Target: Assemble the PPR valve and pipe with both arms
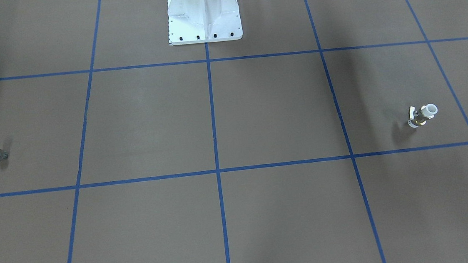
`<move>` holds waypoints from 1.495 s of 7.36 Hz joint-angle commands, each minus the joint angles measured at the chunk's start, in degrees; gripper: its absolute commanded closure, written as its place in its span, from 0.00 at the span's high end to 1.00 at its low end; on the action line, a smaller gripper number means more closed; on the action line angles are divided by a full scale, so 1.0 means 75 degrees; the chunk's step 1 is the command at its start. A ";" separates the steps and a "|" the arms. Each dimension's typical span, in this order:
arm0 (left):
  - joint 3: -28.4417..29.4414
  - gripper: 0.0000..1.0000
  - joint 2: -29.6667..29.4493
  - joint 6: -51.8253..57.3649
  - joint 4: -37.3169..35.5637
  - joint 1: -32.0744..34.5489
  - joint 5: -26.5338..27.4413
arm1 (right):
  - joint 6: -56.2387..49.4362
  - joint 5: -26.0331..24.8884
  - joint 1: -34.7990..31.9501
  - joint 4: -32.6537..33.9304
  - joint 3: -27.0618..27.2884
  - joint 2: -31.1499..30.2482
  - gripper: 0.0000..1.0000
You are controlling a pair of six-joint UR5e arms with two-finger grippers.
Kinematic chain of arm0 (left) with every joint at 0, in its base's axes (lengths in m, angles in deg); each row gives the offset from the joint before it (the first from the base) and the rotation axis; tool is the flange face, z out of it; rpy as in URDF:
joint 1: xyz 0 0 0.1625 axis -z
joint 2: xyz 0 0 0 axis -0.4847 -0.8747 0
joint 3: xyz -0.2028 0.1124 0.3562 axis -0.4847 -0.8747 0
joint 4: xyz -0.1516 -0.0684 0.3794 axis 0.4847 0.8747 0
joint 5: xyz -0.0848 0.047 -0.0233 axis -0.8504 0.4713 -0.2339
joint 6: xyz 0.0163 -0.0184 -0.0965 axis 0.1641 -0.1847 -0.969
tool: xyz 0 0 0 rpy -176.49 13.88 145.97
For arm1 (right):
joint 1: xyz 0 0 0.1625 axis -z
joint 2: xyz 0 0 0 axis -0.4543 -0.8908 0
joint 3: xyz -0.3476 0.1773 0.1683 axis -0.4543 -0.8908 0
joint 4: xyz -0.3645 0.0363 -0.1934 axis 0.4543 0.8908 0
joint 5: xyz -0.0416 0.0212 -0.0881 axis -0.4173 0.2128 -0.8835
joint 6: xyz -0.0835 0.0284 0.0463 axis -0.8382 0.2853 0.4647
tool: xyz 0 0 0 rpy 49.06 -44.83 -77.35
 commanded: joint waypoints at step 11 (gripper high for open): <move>-0.0256 1.00 -0.0996 -0.4924 0.0907 -0.2929 0.0264 | 0.1512 -0.0066 0.0034 -0.0376 0.0381 0.0079 0.99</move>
